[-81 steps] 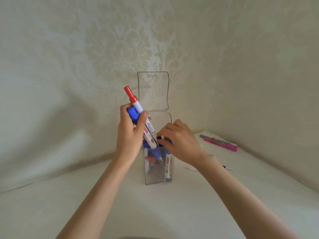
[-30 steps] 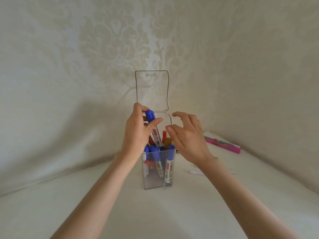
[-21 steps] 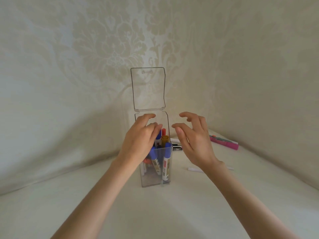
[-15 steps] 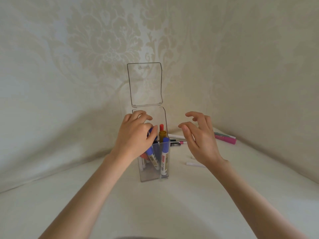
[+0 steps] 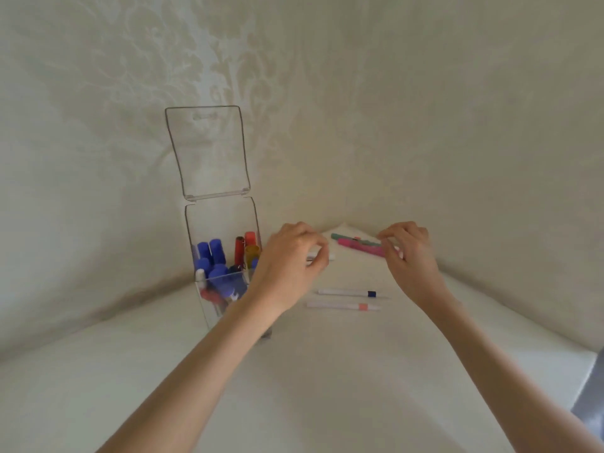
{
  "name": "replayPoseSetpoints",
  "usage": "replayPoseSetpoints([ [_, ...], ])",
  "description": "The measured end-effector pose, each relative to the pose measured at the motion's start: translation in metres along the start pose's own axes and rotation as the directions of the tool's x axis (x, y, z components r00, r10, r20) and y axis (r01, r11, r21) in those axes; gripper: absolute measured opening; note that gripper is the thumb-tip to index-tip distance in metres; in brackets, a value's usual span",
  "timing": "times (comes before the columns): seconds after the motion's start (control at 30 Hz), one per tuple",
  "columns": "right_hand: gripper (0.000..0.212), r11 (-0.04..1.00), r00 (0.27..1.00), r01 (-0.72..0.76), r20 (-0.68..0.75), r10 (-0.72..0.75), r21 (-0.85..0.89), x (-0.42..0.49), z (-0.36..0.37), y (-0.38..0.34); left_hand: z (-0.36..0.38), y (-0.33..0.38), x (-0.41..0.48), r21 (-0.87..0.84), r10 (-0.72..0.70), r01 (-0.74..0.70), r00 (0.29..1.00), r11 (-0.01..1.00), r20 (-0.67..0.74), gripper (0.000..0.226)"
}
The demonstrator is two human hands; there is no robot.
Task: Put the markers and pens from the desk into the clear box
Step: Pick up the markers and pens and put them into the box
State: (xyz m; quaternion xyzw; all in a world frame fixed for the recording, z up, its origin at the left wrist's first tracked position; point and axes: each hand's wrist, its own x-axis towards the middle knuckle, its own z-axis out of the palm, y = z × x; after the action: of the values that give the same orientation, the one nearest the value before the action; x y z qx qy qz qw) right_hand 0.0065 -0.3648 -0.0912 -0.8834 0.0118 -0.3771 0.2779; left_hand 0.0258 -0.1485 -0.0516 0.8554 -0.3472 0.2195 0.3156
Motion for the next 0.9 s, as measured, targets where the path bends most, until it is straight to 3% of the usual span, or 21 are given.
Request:
replayPoseSetpoints([
  [0.07, 0.019, 0.994, 0.993, -0.107, 0.05, 0.107, -0.012, 0.005, -0.001, 0.024, 0.031, 0.004, 0.015, -0.065, -0.075, 0.083, 0.991, 0.994, 0.108, 0.016],
  [0.23, 0.028, 0.961, 0.953, -0.263, 0.128, 0.273, -0.085, 0.017, 0.012, 0.075, 0.099, -0.003, 0.047, 0.006, -0.131, 0.135, 0.945, 0.991, 0.299, 0.029],
  [0.43, 0.043, 0.959, 0.944, -0.221, 0.206, 0.257, -0.179, 0.029, 0.033, 0.116, 0.16, -0.039, 0.084, 0.015, -0.203, 0.211, 0.918, 0.977, 0.34, 0.05],
  [0.63, 0.049, 0.957, 0.897, -0.291, 0.354, 0.266, 0.016, 0.039, 0.046, 0.122, 0.195, -0.049, 0.106, 0.095, -0.101, 0.068, 0.908, 0.993, 0.405, 0.048],
  [0.8, 0.04, 0.952, 0.897, -0.304, 0.35, 0.271, 0.042, 0.036, 0.046, 0.127, 0.187, -0.047, 0.105, 0.316, -0.081, -0.059, 0.907, 0.947, 0.413, 0.03],
  [0.9, 0.031, 0.964, 0.874, -0.263, 0.431, 0.226, 0.029, 0.046, 0.051, 0.121, 0.172, -0.047, 0.096, 0.397, -0.085, -0.088, 0.914, 0.913, 0.397, 0.028],
])
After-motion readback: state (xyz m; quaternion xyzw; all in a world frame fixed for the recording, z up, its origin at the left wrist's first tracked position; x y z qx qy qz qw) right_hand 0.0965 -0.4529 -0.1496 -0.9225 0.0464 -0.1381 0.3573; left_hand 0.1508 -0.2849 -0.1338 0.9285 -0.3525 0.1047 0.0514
